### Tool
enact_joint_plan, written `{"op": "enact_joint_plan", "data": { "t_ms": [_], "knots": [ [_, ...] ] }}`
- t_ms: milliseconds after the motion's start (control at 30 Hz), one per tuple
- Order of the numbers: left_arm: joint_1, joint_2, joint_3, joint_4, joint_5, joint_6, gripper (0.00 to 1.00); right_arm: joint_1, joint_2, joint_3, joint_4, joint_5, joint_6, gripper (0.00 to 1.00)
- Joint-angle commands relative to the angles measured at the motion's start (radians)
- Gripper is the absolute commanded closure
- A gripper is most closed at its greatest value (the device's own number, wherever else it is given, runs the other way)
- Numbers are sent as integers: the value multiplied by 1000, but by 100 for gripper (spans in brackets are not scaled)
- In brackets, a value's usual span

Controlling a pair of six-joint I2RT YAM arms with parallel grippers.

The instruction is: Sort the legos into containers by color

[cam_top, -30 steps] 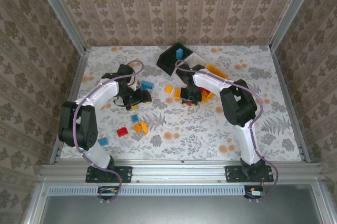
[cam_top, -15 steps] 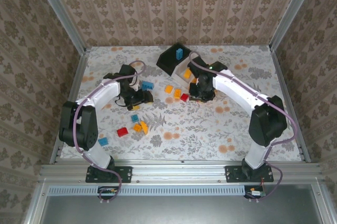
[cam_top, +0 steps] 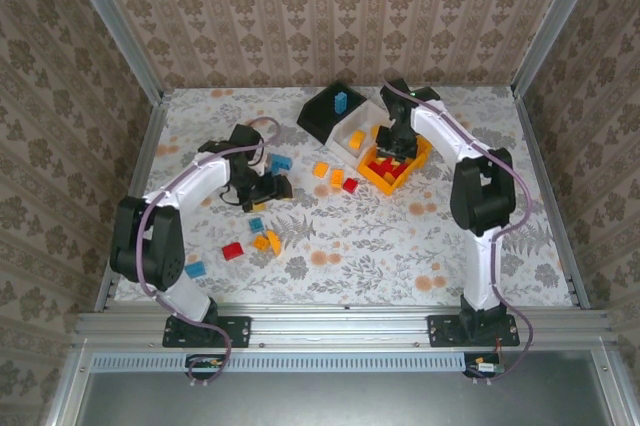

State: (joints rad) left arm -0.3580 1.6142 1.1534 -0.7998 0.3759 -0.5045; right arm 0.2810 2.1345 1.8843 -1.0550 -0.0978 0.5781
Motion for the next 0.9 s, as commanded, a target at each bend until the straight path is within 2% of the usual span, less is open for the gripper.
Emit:
{"op": "enact_joint_plan", "data": {
  "t_ms": [0, 100, 233, 333, 567, 867],
  "knots": [
    [21, -58, -33, -39, -19, -20, 27, -7, 68, 87, -37, 17, -39, 76],
    [44, -86, -56, -53, -24, -21, 27, -19, 115, 139, -68, 34, -35, 74],
    [71, -116, -72, -94, -48, -8, 27, -34, 98, 132, -77, 42, -36, 50],
    [77, -134, -79, -132, -77, 2, 27, -40, 39, 103, -71, 54, -36, 42],
    [92, -202, -120, -228, -140, -28, 27, -6, -189, -44, -9, 5, -26, 39],
    [144, -289, -258, -178, -83, -74, 27, 123, -308, -248, 47, -92, 8, 39]
  ]
}}
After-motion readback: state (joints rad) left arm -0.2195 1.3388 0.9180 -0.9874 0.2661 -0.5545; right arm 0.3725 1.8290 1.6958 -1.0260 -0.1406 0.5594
